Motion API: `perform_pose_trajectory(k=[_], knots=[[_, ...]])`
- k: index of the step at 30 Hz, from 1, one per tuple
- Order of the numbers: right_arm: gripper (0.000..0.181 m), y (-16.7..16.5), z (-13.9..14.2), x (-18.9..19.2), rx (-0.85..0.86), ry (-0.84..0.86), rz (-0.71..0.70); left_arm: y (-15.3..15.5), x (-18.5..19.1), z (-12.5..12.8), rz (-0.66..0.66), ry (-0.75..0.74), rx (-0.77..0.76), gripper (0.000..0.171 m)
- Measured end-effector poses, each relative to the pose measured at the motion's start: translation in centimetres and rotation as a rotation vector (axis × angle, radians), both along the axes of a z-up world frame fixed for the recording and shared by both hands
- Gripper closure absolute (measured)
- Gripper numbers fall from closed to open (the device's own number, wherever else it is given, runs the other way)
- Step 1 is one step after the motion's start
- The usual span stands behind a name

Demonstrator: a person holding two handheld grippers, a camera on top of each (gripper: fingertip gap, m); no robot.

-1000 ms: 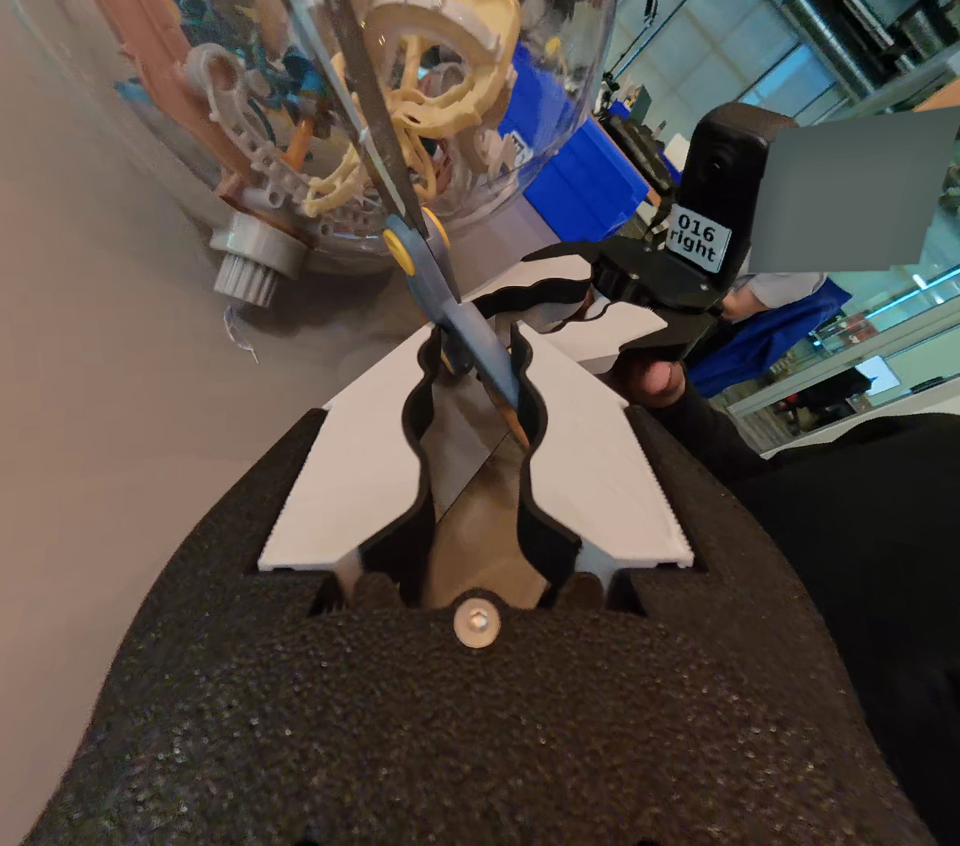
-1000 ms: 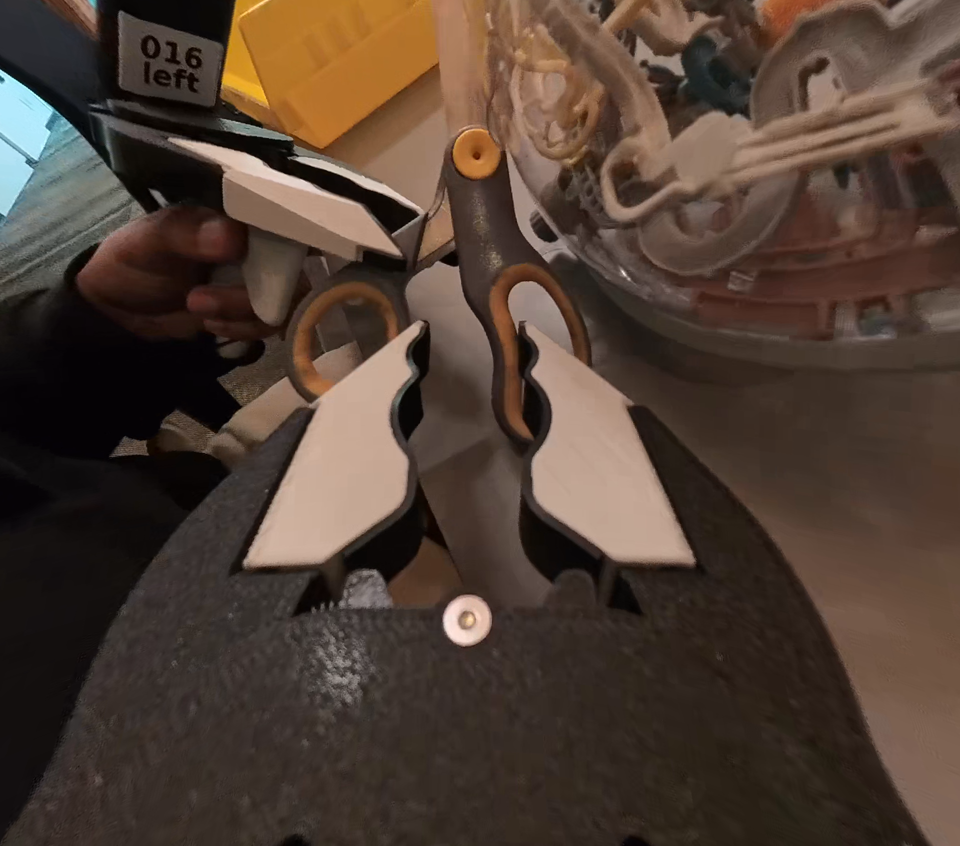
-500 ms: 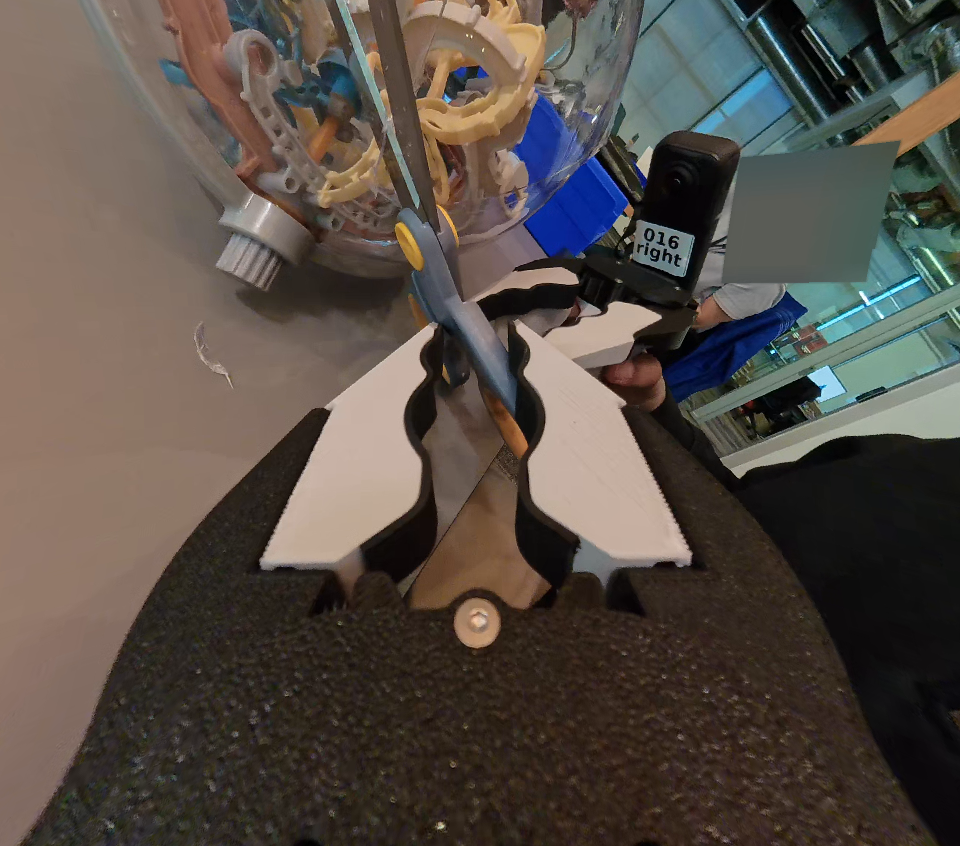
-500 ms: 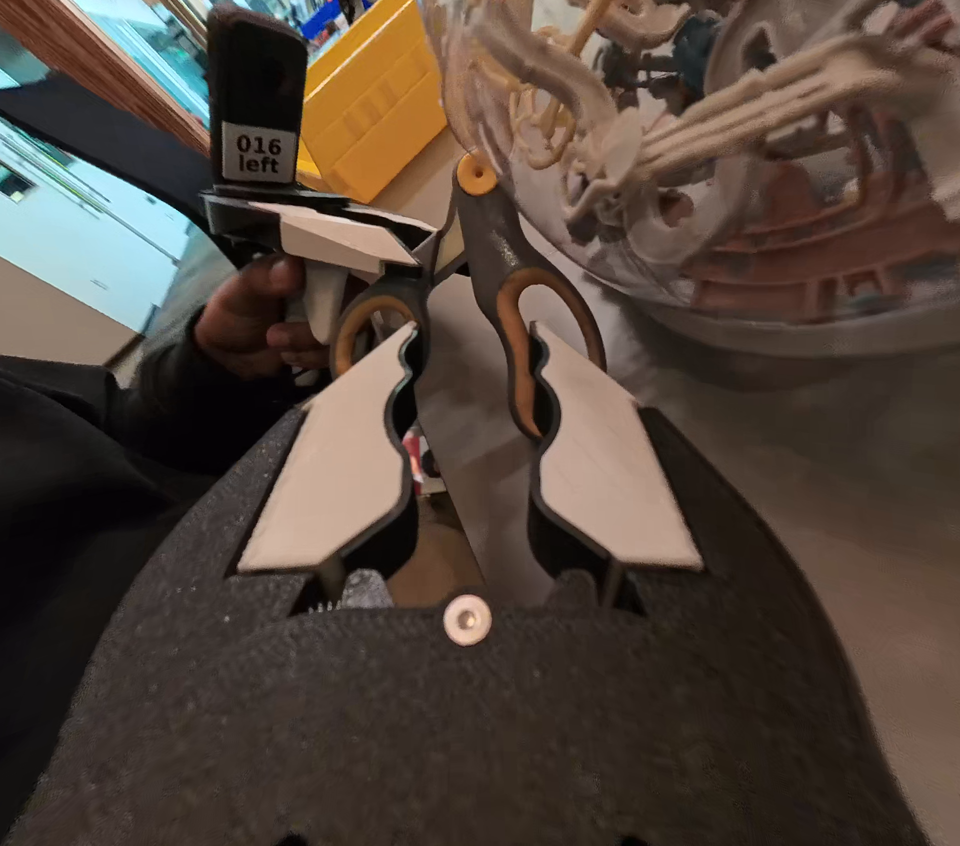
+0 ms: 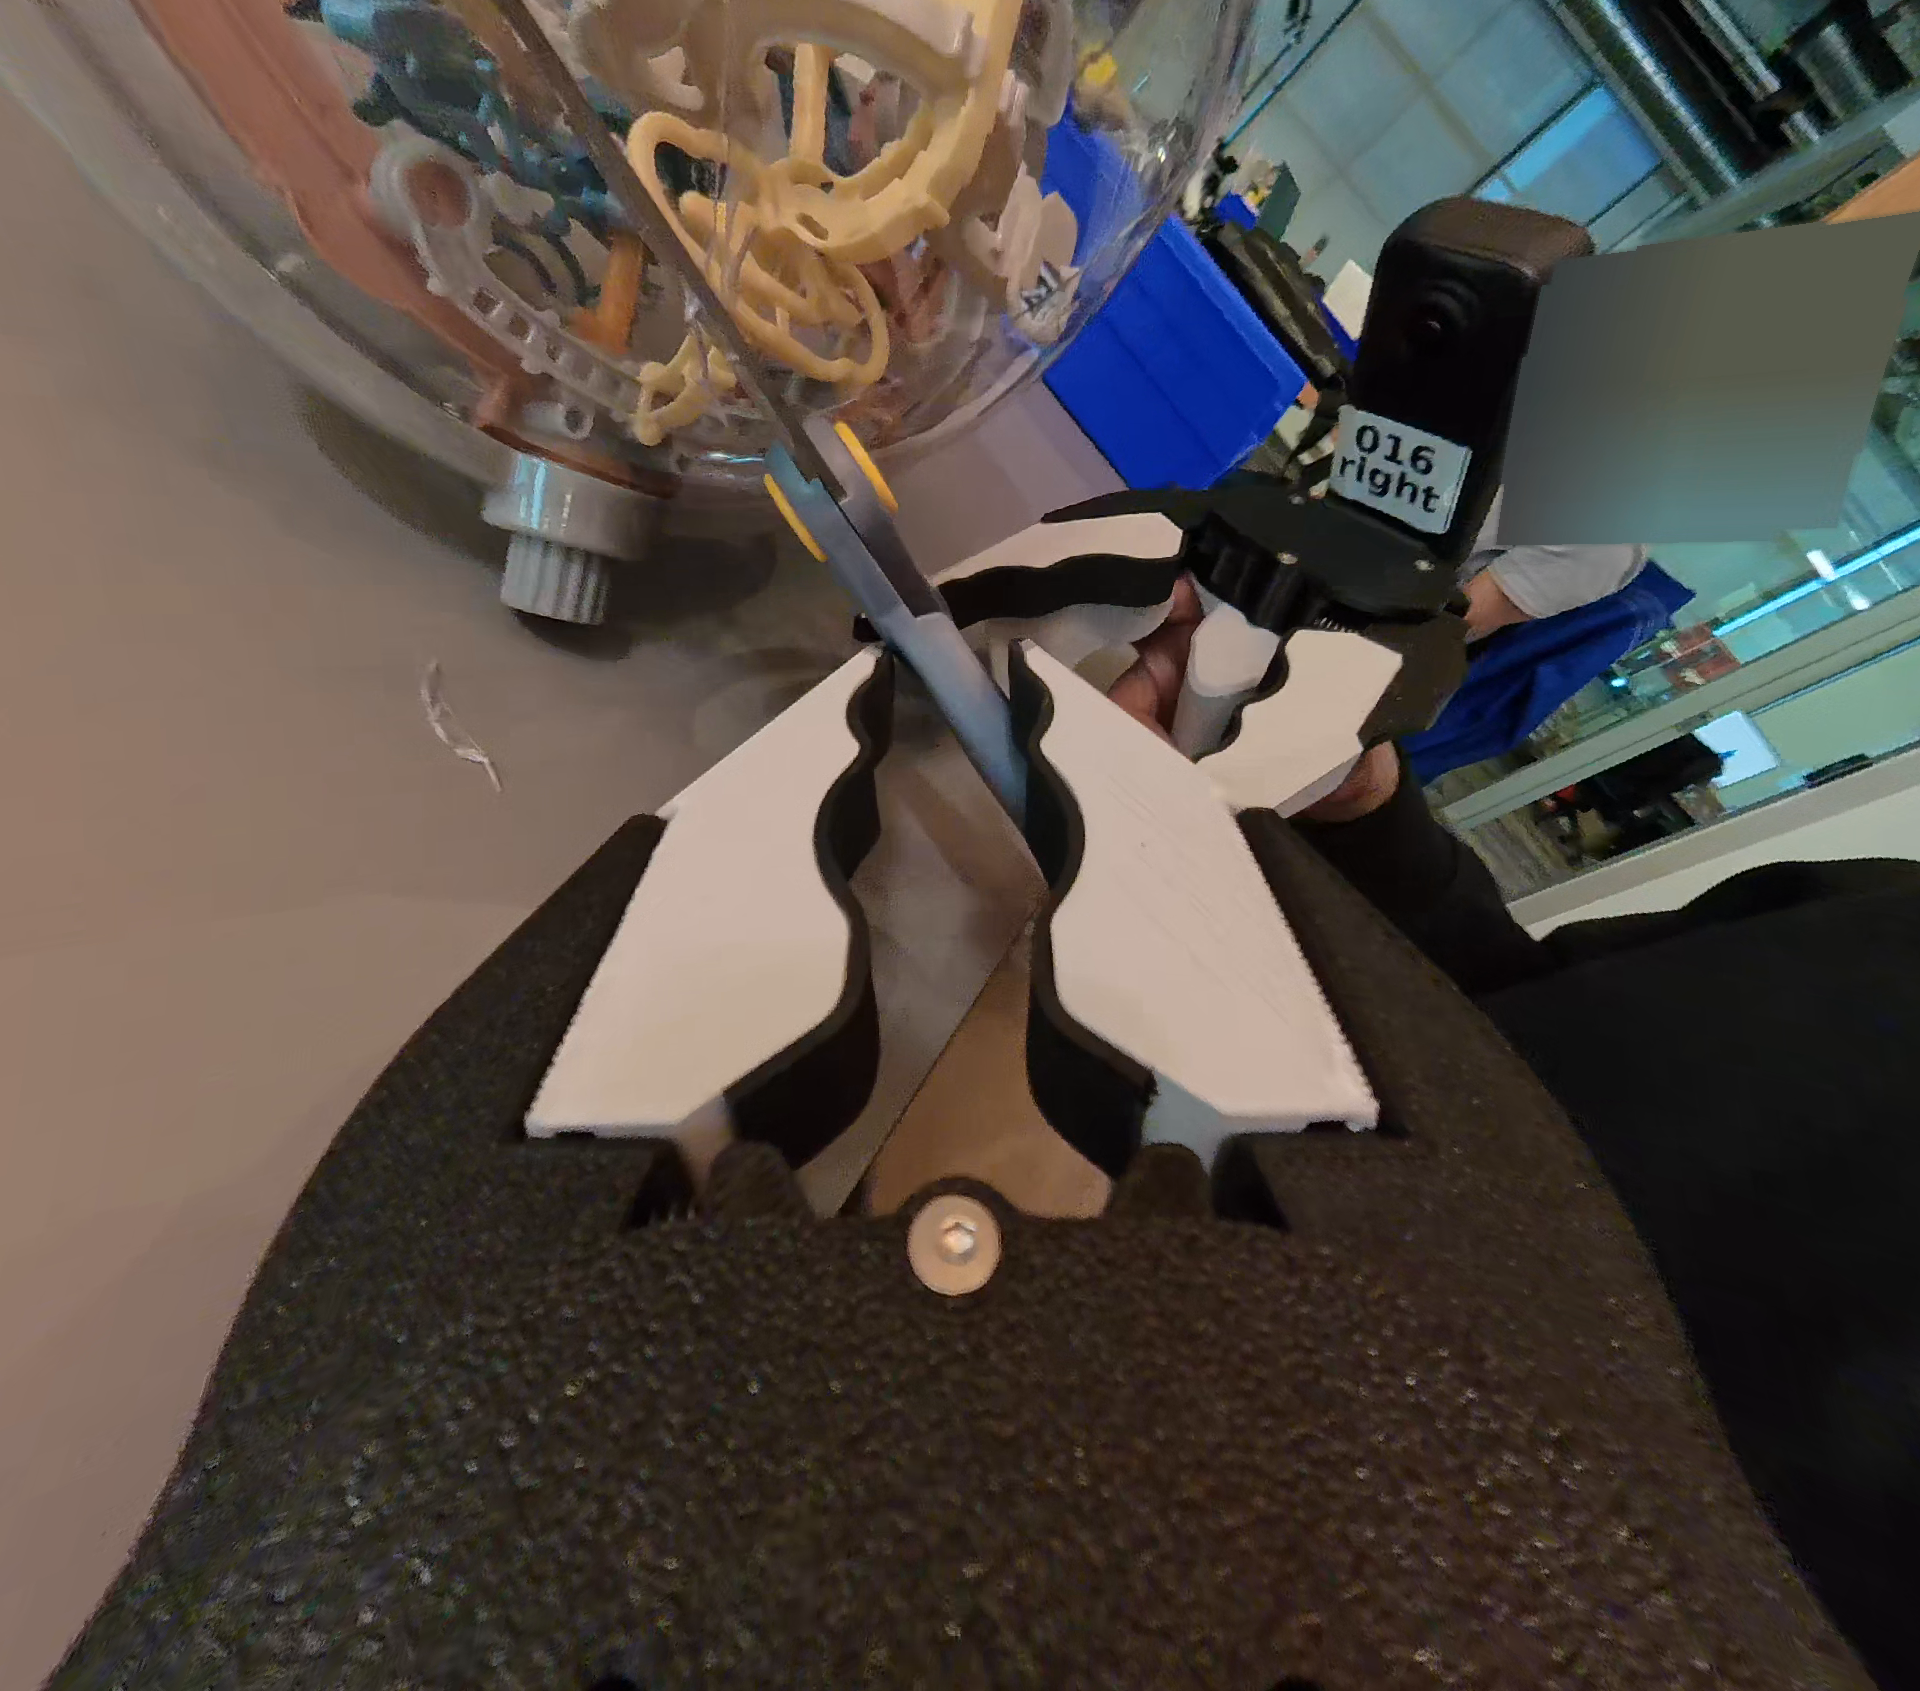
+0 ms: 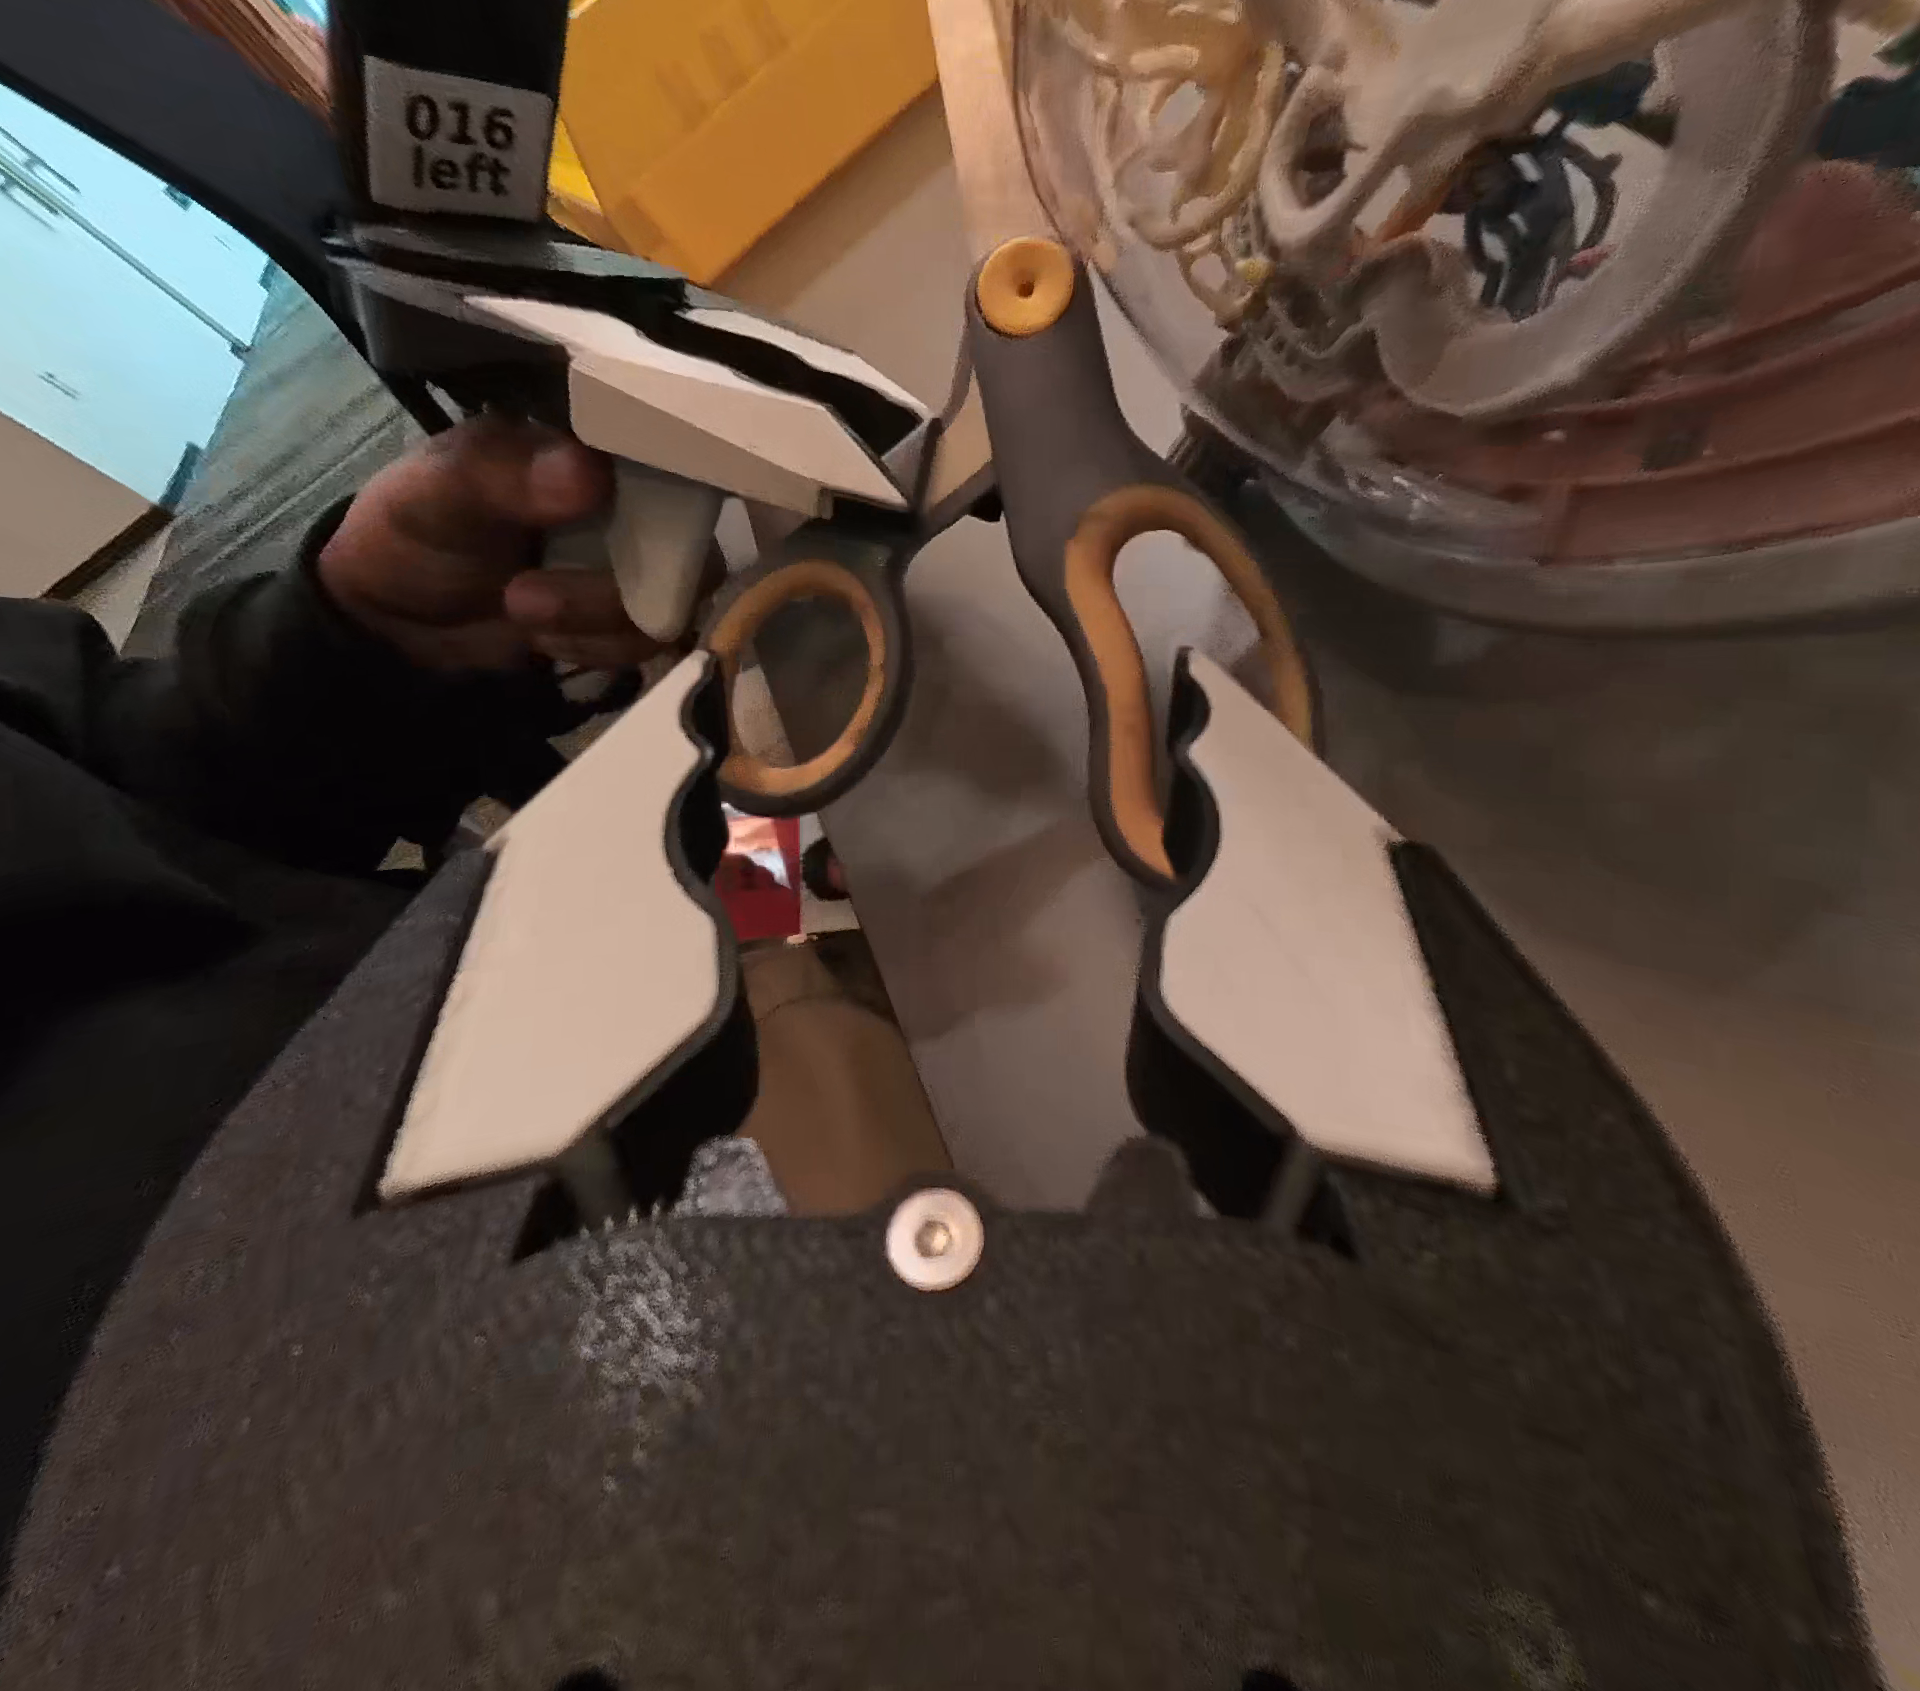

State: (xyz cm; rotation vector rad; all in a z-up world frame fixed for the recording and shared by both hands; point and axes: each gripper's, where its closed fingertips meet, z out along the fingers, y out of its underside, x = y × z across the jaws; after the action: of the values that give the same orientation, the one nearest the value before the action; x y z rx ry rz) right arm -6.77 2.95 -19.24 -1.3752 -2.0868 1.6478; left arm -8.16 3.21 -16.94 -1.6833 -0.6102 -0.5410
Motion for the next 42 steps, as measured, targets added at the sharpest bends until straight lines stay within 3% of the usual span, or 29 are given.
perform_pose_trajectory(k=[2,5,23,26,32,38,42], knots=[[0.102,-0.1,0.0,-0.2,-0.010,-0.021,0.014,0.0,-0.3,0.0,0.011,0.021,-0.006,0.153],[0.127,0.7,-0.3,-0.8,0.038,-0.011,-0.016,-0.1,-0.4,0.3,0.008,0.009,0.012,0.153],[0.137,0.9,-1.1,-0.8,0.079,0.031,-0.102,0.9,-0.2,-0.1,0.017,0.037,0.001,0.155],[0.148,0.7,-0.8,-0.6,0.047,0.044,-0.103,1.2,-0.2,0.0,0.030,0.049,0.009,0.156],[0.148,1.2,1.2,-0.7,-0.123,0.053,-0.114,1.9,-0.3,1.7,0.039,0.022,0.121,0.148],[0.148,1.7,4.3,0.1,-0.427,0.058,-0.058,1.9,1.2,4.6,-0.066,-0.176,0.405,0.123],[0.149,1.9,5.6,0.4,-0.565,0.058,-0.037,2.0,0.9,5.2,-0.051,-0.247,0.470,0.106]])
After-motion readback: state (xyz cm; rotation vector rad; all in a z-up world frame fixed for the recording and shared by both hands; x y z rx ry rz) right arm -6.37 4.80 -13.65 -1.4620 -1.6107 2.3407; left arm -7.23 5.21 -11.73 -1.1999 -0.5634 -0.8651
